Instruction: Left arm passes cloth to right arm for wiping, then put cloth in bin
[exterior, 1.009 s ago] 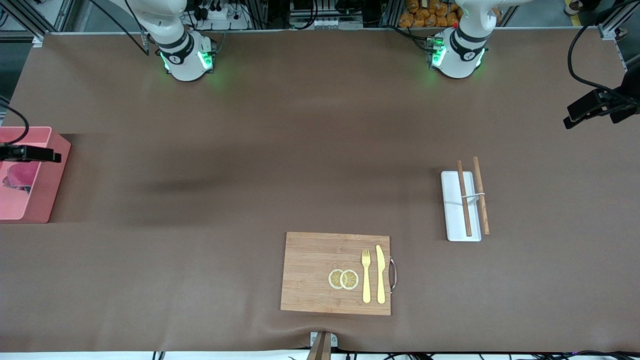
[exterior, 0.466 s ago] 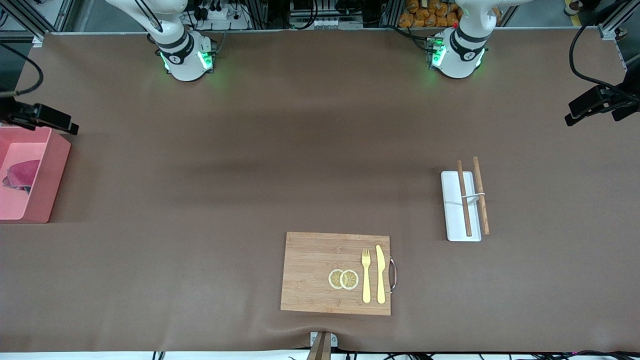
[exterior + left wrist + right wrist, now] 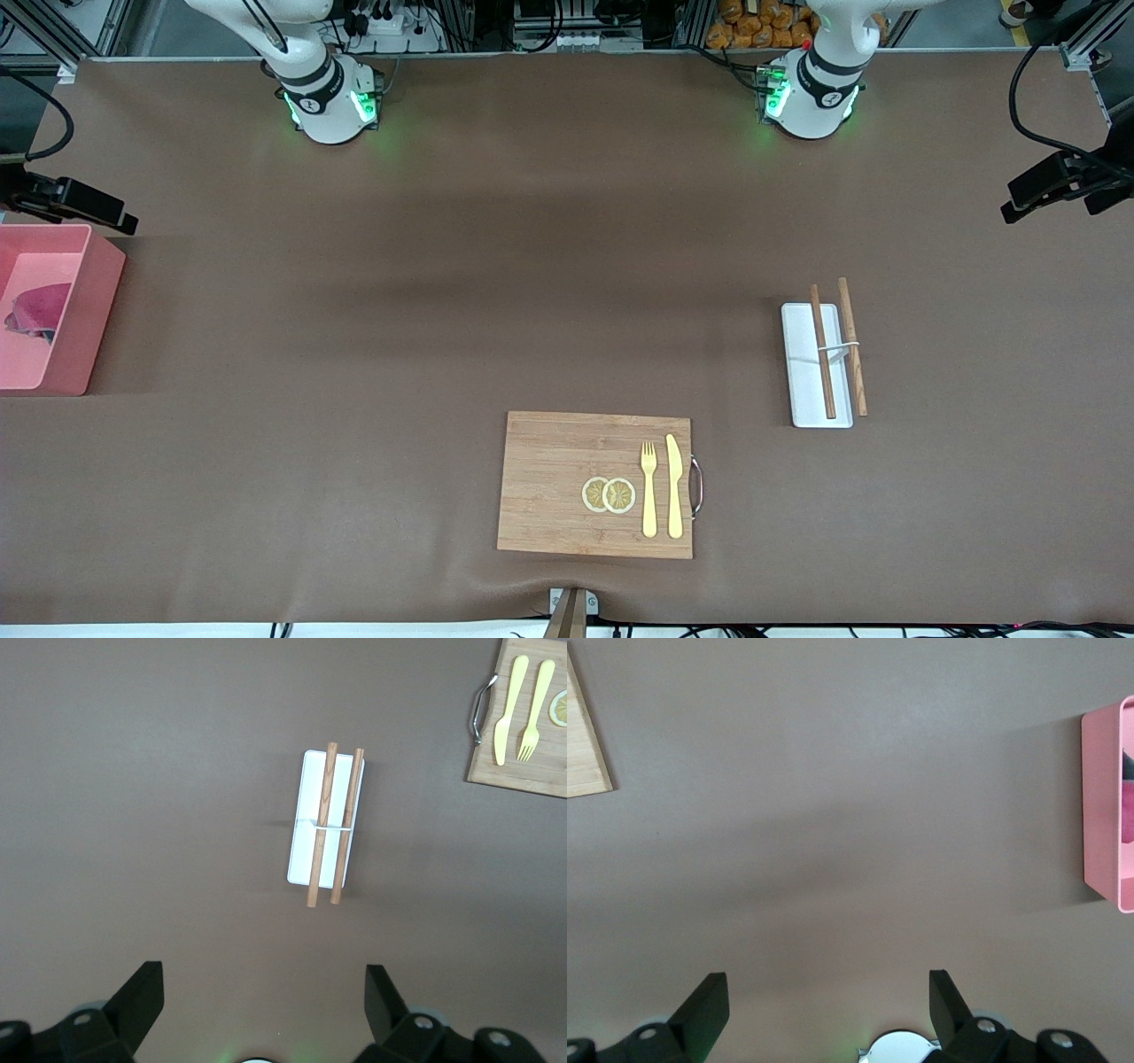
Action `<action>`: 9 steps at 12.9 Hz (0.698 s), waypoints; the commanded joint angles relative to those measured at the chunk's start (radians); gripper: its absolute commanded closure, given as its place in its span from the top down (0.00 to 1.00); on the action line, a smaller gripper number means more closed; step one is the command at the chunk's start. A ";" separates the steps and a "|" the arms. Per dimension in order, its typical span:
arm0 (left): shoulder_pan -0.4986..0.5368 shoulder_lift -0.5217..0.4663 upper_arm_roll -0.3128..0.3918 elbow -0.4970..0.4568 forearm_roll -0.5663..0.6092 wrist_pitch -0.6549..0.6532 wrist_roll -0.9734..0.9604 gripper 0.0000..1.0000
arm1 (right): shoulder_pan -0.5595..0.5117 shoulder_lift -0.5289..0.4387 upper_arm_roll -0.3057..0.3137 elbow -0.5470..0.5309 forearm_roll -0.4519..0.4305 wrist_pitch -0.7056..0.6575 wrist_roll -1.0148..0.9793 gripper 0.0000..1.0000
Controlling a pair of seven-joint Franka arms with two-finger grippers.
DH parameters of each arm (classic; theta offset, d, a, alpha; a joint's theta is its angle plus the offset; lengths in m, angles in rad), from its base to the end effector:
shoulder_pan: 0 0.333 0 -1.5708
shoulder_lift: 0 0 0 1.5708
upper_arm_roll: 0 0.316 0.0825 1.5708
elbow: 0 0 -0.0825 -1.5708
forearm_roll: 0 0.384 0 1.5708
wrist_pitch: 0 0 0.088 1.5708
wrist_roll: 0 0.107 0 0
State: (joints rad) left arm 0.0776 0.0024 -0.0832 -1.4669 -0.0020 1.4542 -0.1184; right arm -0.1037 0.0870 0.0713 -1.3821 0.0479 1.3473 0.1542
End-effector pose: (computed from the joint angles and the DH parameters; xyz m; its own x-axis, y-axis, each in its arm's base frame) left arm 0.5433 -0.0032 0.6615 0.9936 0.1123 -0.0152 0.1123 -0.9937 0.0004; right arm 0.5574 -0.0142 0.6451 0.9764 -0.1741 -0.1278 -0.1798 -0.9831 -0.0346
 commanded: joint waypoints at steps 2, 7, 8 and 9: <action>-0.012 0.010 -0.001 0.046 0.017 -0.011 0.011 1.00 | 0.061 -0.026 -0.004 -0.017 -0.066 0.039 0.010 1.00; -0.012 0.002 -0.007 0.048 0.007 -0.012 0.011 1.00 | 0.061 -0.015 -0.005 -0.020 -0.069 0.091 -0.024 1.00; -0.012 0.002 -0.007 0.048 0.007 -0.012 0.011 1.00 | 0.059 -0.015 -0.004 -0.020 -0.068 0.092 -0.028 1.00; -0.012 0.002 -0.007 0.048 0.005 -0.012 0.011 1.00 | 0.059 -0.015 -0.004 -0.020 -0.068 0.092 -0.039 1.00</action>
